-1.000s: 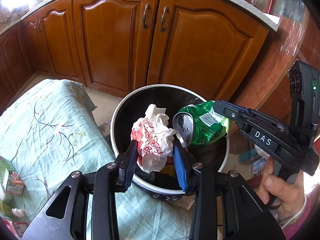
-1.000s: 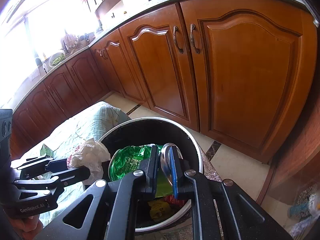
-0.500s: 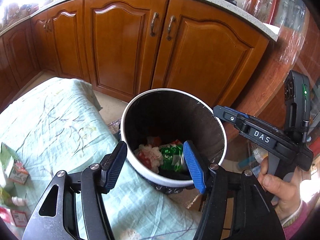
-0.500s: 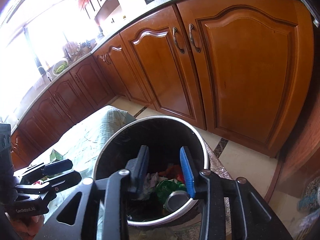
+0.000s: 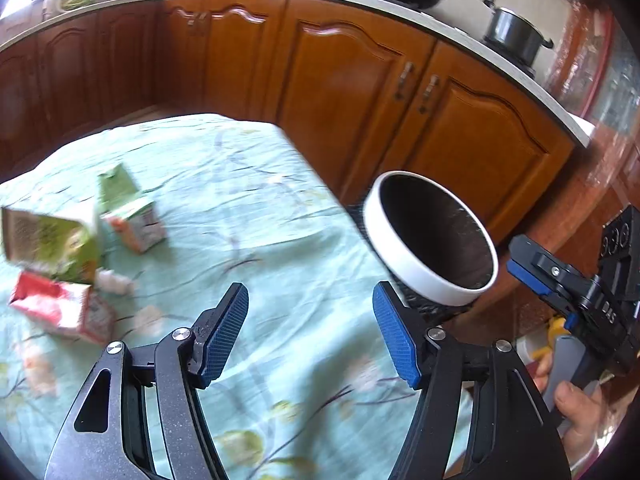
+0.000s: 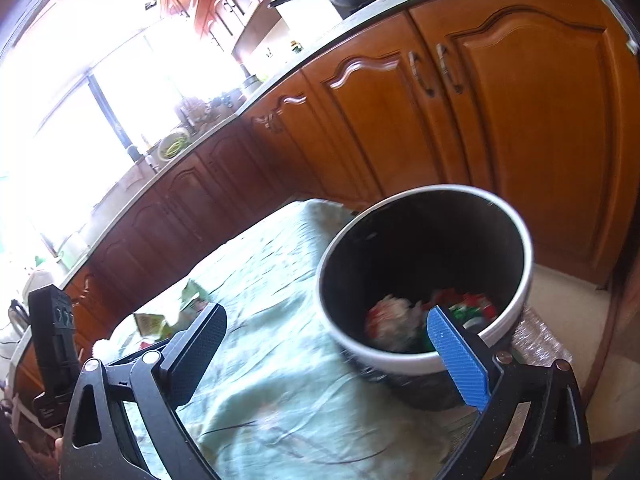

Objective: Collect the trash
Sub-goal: 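Move both tools back over the remaining cartons on the table, then grasp the green juice pouch with the left tool while the right tool grasps the green carton, then carry the pouch and carton over the bin with both tools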

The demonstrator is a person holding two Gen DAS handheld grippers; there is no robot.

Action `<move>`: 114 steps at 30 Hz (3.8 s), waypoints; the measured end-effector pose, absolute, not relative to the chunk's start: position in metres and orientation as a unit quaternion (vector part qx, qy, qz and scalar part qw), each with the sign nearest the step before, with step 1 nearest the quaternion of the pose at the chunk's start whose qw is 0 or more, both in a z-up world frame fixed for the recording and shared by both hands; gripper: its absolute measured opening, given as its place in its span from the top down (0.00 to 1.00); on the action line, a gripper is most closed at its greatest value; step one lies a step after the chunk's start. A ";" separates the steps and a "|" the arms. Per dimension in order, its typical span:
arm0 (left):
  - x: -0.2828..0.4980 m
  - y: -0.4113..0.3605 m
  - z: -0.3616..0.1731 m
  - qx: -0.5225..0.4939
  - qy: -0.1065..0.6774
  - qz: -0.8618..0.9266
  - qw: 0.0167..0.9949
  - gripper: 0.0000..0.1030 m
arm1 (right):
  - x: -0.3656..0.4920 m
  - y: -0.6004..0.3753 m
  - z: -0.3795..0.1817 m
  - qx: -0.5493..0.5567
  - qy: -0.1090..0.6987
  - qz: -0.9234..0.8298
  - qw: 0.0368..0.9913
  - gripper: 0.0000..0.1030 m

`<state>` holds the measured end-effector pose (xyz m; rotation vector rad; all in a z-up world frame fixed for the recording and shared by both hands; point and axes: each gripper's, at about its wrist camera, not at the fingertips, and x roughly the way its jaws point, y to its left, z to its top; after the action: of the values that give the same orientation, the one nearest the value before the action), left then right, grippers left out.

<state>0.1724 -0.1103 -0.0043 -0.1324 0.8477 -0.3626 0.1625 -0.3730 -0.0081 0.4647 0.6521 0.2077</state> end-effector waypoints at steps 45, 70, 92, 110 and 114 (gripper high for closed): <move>0.233 0.109 -0.024 -0.040 0.420 -0.106 0.901 0.32 | 0.277 -0.171 -0.033 0.163 0.413 0.286 0.849 0.02; 0.204 0.071 -0.035 0.049 0.421 -0.205 0.882 0.79 | 0.330 -0.096 -0.068 0.041 0.474 0.292 0.829 0.52; 0.218 -0.018 -0.037 0.106 0.446 -0.292 0.839 0.54 | 0.238 -0.259 -0.030 0.180 0.407 0.218 0.868 0.59; 0.185 -0.066 -0.033 0.167 0.443 -0.243 0.847 0.35 | 0.177 -0.317 -0.009 0.214 0.360 0.185 0.889 0.59; 0.179 -0.068 -0.015 0.190 0.402 -0.248 0.861 0.35 | 0.171 -0.319 -0.015 0.222 0.361 0.180 0.888 0.59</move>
<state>0.1794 -0.0684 -0.0150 0.3988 0.8428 -0.5208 0.1715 -0.3193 -0.0150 0.4612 0.7496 0.3747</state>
